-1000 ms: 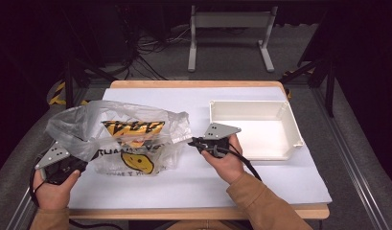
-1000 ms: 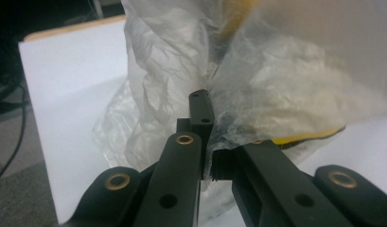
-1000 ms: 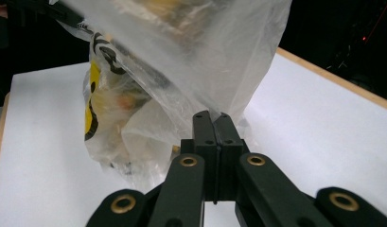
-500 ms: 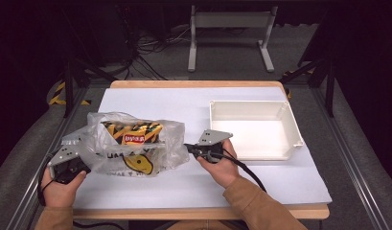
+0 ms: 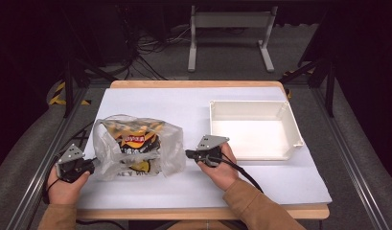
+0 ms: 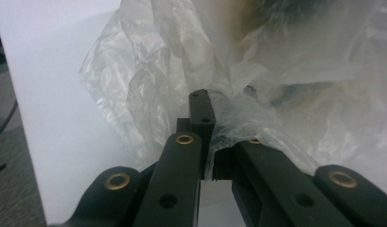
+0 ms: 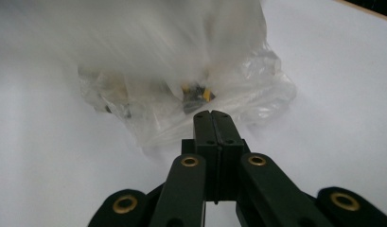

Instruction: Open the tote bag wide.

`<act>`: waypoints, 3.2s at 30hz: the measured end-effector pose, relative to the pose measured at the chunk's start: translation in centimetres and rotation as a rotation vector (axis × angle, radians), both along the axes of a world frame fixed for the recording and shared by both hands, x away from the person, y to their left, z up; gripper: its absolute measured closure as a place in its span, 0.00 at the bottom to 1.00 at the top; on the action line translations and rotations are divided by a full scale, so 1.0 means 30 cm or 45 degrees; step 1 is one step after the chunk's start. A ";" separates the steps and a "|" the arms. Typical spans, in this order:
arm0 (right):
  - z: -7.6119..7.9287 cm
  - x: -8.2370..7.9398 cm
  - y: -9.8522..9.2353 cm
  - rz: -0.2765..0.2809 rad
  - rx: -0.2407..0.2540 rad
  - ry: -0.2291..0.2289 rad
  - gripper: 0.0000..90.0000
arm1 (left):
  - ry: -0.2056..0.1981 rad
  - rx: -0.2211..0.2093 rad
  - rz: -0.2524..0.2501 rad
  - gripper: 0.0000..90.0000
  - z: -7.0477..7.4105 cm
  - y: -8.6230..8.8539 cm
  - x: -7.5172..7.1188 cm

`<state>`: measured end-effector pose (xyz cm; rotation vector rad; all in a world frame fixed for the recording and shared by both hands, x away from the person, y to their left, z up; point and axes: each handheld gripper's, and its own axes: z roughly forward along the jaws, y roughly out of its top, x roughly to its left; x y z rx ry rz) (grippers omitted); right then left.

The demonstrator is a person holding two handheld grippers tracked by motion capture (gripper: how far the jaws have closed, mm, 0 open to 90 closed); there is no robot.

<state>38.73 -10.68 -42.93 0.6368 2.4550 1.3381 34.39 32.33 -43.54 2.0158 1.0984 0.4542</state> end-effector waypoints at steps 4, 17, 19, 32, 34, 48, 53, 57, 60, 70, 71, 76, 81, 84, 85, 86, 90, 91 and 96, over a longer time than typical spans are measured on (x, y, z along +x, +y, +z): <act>-0.024 0.004 0.000 -0.003 -0.016 0.030 1.00 | 0.011 -0.007 -0.009 1.00 -0.009 -0.004 0.003; 0.060 -0.033 -0.019 0.095 0.086 -0.026 0.63 | -0.037 -0.060 -0.059 1.00 0.012 -0.017 -0.022; 0.089 -0.050 -0.018 0.102 0.081 -0.093 0.49 | -0.039 -0.056 -0.062 1.00 0.014 -0.019 -0.023; 0.205 -0.092 0.029 0.122 0.269 -0.244 0.47 | -0.065 -0.071 -0.069 1.00 0.030 -0.027 -0.034; 0.214 -0.091 0.030 0.139 0.268 -0.263 0.75 | -0.070 -0.070 -0.070 1.00 0.033 -0.026 -0.036; 0.112 -0.019 0.043 0.042 0.130 -0.154 1.00 | -0.022 -0.059 -0.070 1.00 0.008 -0.024 -0.016; 0.062 -0.001 0.052 0.029 0.086 -0.103 1.00 | 0.001 -0.054 -0.073 1.00 0.000 -0.026 -0.009; 0.034 0.008 0.064 0.015 0.066 -0.070 1.00 | 0.021 -0.045 -0.068 1.00 -0.009 -0.025 -0.001; 0.020 0.012 0.072 0.011 0.048 -0.053 1.00 | 0.033 -0.043 -0.062 1.00 -0.016 -0.024 0.003; -0.054 0.031 0.101 -0.008 -0.021 0.046 1.00 | 0.083 -0.024 -0.052 0.99 -0.041 -0.027 0.022; -0.059 0.032 0.102 -0.009 -0.019 0.049 1.00 | 0.093 -0.020 -0.052 0.99 -0.043 -0.027 0.024; -0.071 0.037 0.104 -0.021 -0.022 0.063 1.00 | 0.104 -0.019 -0.047 0.98 -0.049 -0.028 0.030; -0.069 0.035 0.101 -0.023 -0.013 0.065 0.98 | 0.077 -0.026 -0.037 0.94 -0.041 -0.024 0.019; -0.063 0.026 0.095 -0.019 0.006 0.058 0.97 | 0.037 -0.059 -0.037 0.94 -0.017 -0.012 -0.006; -0.059 0.023 0.092 -0.017 0.011 0.055 0.97 | 0.025 -0.063 -0.039 0.92 -0.007 -0.010 -0.013; -0.056 0.021 0.090 -0.016 0.015 0.051 0.96 | 0.011 -0.070 -0.038 0.89 0.002 -0.010 -0.022; -0.044 0.015 0.080 -0.019 0.035 0.045 0.94 | -0.040 -0.083 -0.043 0.79 0.037 -0.021 -0.050; -0.040 0.013 0.076 -0.019 0.042 0.044 0.93 | -0.053 -0.087 -0.043 0.74 0.046 -0.028 -0.057; -0.008 0.010 0.050 -0.029 0.087 0.031 0.88 | -0.102 -0.066 -0.054 0.57 0.085 -0.054 -0.093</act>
